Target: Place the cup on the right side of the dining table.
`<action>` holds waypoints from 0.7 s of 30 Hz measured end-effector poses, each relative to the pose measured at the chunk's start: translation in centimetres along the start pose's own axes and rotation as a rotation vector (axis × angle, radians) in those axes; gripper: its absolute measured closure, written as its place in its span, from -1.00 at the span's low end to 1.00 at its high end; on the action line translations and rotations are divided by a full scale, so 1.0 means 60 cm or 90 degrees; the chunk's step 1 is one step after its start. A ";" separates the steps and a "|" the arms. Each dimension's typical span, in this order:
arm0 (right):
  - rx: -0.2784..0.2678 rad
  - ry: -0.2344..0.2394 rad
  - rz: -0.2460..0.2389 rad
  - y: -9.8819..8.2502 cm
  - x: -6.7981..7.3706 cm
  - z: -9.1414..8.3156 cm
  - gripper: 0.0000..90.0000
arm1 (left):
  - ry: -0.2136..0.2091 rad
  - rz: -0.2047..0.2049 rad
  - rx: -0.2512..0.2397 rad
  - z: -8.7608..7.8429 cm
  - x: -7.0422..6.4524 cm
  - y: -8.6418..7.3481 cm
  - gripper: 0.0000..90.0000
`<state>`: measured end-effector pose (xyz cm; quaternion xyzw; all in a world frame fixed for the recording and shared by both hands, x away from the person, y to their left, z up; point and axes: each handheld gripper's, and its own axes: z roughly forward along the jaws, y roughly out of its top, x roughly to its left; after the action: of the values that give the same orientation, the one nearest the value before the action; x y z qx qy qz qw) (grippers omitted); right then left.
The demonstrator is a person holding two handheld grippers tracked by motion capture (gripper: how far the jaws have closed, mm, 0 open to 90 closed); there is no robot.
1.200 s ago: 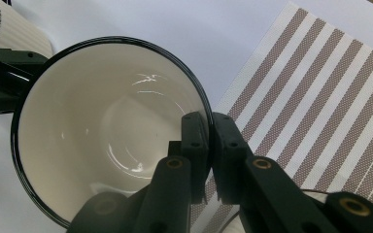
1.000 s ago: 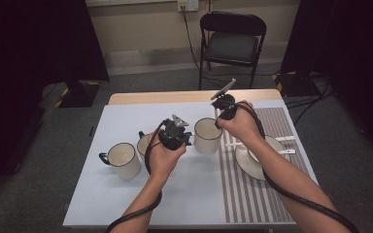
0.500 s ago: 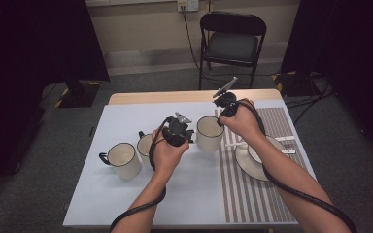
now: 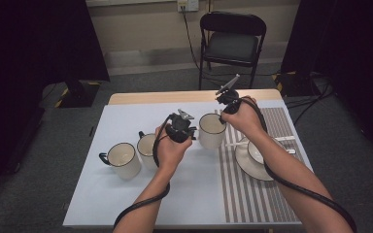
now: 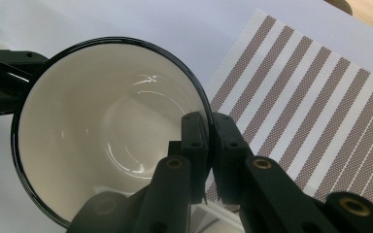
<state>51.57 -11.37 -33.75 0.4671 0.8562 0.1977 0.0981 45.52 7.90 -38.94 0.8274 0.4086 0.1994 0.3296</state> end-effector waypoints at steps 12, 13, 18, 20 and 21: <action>0.002 0.002 0.009 0.005 -0.016 0.002 0.89 | 0.001 -0.004 -0.002 0.013 0.002 0.011 0.77; 0.001 0.001 0.011 0.006 -0.016 0.003 0.89 | 0.004 -0.003 0.002 0.014 0.001 0.012 0.77; 0.003 -0.006 0.008 0.005 -0.022 0.004 0.89 | -0.004 -0.011 -0.006 0.023 -0.003 0.015 0.77; 0.007 -0.008 0.009 0.006 -0.025 0.004 0.89 | -0.005 -0.007 -0.003 0.026 -0.004 0.017 0.77; 0.007 -0.011 0.007 0.006 -0.027 0.004 0.89 | -0.005 -0.011 -0.007 0.028 -0.005 0.017 0.77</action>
<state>52.78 -12.49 -33.83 0.4738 0.8540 0.1892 0.1017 46.93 6.54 -39.43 0.8229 0.4134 0.1957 0.3372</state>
